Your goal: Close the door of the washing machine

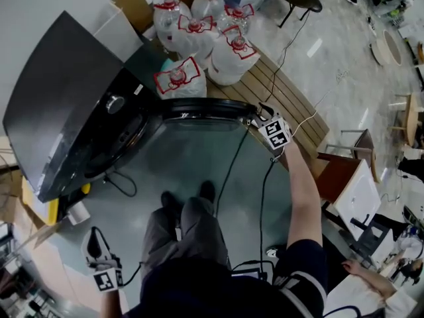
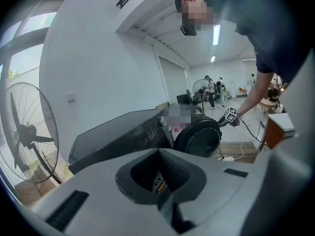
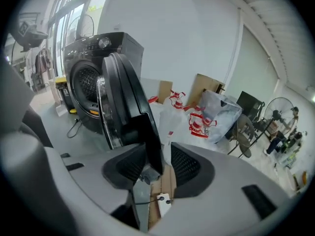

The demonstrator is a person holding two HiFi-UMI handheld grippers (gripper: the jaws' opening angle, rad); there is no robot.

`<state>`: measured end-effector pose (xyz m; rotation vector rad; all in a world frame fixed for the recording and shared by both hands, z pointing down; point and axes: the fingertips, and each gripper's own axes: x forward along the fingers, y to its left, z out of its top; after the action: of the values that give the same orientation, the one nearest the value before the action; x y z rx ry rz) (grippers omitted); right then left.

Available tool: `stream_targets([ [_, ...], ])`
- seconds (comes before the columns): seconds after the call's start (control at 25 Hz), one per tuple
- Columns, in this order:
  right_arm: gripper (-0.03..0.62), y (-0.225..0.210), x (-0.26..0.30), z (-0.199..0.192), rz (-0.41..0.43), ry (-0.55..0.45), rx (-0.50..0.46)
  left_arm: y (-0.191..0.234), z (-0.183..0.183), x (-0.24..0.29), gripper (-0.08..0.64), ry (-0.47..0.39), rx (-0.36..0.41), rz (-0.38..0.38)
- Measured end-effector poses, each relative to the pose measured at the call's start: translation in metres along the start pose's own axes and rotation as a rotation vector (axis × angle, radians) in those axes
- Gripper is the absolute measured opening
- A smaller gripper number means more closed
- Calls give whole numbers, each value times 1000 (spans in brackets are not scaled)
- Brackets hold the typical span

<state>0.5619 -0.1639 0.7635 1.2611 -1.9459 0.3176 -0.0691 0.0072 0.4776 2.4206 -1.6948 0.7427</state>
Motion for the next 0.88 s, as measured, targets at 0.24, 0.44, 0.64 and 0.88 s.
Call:
stream_targets([
  [0.24, 183, 0, 12, -5, 113, -3, -27, -1, -6, 7, 20, 33, 35, 26],
  [0.44, 175, -2, 23, -16, 240, 24, -31, -4, -15, 14, 20, 63, 81, 35],
  [0.64, 157, -1, 30, -28, 288, 10, -34, -7, -27, 19, 20, 100, 118, 52],
  [0.88, 146, -5, 38, -30, 353, 13, -48, -16, -29, 25, 20, 116, 143, 56],
])
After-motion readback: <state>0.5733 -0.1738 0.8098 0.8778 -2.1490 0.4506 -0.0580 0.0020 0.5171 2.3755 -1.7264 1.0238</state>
